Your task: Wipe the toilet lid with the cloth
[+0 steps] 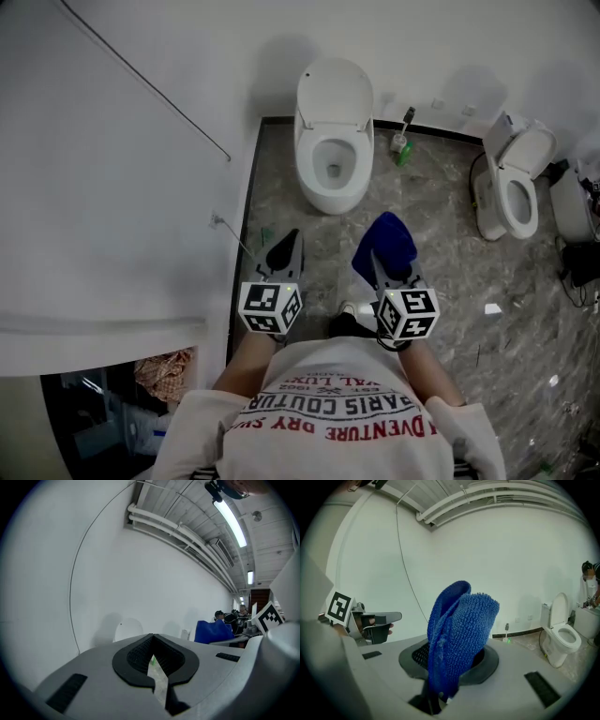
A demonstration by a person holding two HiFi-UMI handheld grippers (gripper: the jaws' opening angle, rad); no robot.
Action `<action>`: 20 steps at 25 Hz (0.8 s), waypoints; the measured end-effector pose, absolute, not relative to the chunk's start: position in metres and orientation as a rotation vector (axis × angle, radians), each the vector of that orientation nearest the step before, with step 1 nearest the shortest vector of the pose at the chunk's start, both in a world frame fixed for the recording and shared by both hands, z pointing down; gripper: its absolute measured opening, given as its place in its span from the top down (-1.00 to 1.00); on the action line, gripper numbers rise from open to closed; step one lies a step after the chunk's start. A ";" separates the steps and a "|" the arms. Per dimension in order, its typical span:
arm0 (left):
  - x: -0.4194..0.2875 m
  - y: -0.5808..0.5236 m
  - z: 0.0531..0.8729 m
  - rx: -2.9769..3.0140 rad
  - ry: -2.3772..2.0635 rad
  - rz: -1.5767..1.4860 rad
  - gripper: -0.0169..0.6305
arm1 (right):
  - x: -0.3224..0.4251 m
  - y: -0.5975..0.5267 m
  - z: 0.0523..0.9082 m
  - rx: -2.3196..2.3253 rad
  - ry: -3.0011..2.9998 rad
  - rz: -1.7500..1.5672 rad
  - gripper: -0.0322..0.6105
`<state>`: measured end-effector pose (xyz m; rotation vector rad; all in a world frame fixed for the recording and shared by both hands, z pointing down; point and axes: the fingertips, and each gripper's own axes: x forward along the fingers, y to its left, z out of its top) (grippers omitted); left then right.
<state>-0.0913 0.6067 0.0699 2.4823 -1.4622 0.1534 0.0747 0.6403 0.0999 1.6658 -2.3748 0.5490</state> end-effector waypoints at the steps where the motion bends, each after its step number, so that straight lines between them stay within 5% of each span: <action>1: -0.082 0.597 0.068 2.475 -1.473 0.152 0.93 | 0.085 0.630 0.098 1.656 -2.382 0.557 0.59; 20: 0.009 0.435 0.099 2.454 -1.409 0.202 0.93 | 0.165 0.461 0.127 1.607 -2.338 0.599 0.59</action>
